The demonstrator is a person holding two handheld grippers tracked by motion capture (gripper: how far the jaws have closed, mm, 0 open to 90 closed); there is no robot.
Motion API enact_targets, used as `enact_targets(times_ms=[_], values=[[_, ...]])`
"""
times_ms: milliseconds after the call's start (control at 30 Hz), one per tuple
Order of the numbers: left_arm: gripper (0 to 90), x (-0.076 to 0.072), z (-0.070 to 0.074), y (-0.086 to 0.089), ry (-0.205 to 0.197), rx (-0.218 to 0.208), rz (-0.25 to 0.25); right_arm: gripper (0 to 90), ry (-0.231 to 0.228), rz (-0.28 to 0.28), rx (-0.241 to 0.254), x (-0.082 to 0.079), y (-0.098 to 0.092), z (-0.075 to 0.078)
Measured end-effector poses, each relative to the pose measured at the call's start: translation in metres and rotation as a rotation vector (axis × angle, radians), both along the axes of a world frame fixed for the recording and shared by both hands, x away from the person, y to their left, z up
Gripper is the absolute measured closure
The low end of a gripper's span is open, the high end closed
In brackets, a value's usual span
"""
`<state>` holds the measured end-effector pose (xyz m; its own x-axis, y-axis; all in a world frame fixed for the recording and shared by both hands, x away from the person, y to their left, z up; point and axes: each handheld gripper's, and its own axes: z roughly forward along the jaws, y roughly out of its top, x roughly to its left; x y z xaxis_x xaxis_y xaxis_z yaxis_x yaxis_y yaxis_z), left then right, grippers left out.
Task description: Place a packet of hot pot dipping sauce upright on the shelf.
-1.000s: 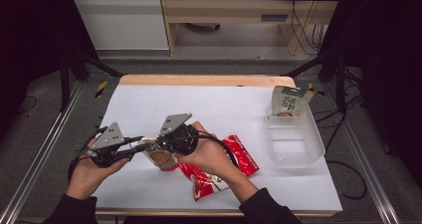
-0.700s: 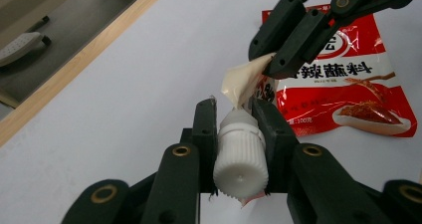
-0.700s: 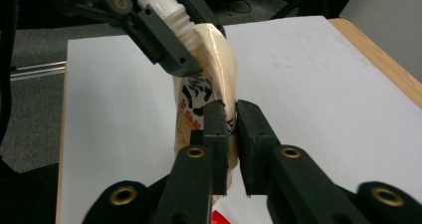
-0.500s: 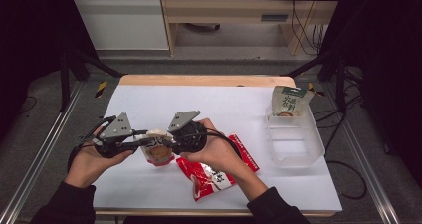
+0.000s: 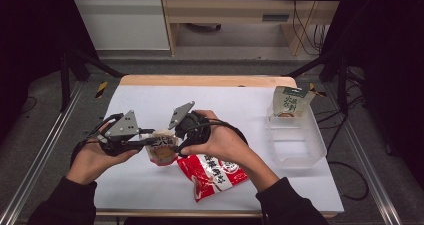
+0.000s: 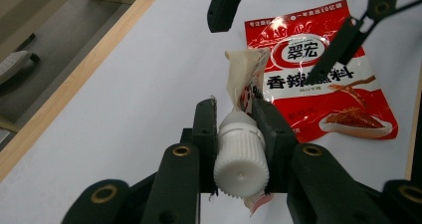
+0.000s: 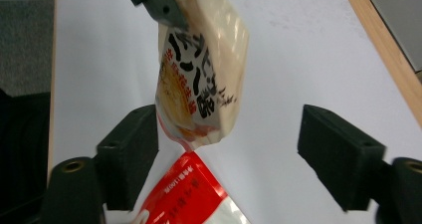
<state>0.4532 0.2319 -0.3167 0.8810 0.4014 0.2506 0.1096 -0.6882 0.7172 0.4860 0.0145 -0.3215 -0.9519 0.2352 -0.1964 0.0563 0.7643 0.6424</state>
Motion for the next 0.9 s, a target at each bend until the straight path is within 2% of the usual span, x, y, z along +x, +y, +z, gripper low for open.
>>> enact_targets(times_ms=[100, 167, 200, 267, 400, 433, 467, 500, 533, 567, 633, 700, 800, 900], values=[[73.4, 0.0, 0.003, -0.006, -0.001, 0.004, -0.021, 35.4, -0.021, 0.022, -0.041, -0.001, -0.001, 0.015], [73.4, -0.001, 0.004, -0.007, -0.002, 0.005, -0.027, 37.1, -0.019, 0.029, -0.051, -0.001, -0.001, 0.019], [73.4, 0.0, 0.005, -0.01, -0.001, 0.001, -0.038, 41.9, -0.022, 0.049, -0.079, -0.002, 0.0, 0.026], [73.4, 0.0, 0.006, -0.014, 0.0, -0.002, -0.044, 45.4, -0.018, 0.061, -0.098, -0.002, 0.001, 0.029], [73.4, 0.0, 0.007, -0.02, 0.001, 0.0, -0.058, 55.5, -0.002, 0.069, -0.13, 0.0, 0.004, 0.032], [73.4, 0.001, 0.008, -0.021, -0.016, 0.0, -0.068, 57.0, 0.004, 0.069, -0.135, 0.0, 0.005, 0.032], [73.4, 0.0, 0.007, -0.022, 0.0, 0.0, -0.062, 60.1, 0.017, 0.066, -0.138, 0.0, 0.007, 0.031], [73.3, 0.001, 0.008, -0.023, -0.025, 0.0, -0.069, 64.4, 0.017, 0.066, -0.143, 0.0, 0.007, 0.031], [73.4, 0.001, 0.008, -0.023, -0.025, 0.0, -0.069, 64.4, 0.017, 0.066, -0.143, 0.0, 0.007, 0.031], [73.3, 0.0, 0.008, -0.023, 0.002, -0.006, -0.063, 71.5, 0.036, 0.053, -0.166, -0.001, 0.009, 0.029], [73.3, 0.001, 0.008, -0.024, -0.013, -0.007, -0.06, 79.0, 0.027, 0.04, -0.176, -0.001, 0.01, 0.029], [73.3, 0.001, 0.007, -0.024, -0.011, -0.015, -0.055, 84.1, 0.04, 0.03, -0.173, -0.001, 0.01, 0.029], [73.1, 0.002, 0.007, -0.024, -0.012, -0.024, -0.044, 86.8, 0.053, 0.006, -0.181, -0.001, 0.012, 0.031], [72.6, 0.003, 0.004, -0.022, -0.024, -0.042, -0.036, 87.5, 0.042, 0.009, -0.182, 0.001, 0.012, 0.033]])
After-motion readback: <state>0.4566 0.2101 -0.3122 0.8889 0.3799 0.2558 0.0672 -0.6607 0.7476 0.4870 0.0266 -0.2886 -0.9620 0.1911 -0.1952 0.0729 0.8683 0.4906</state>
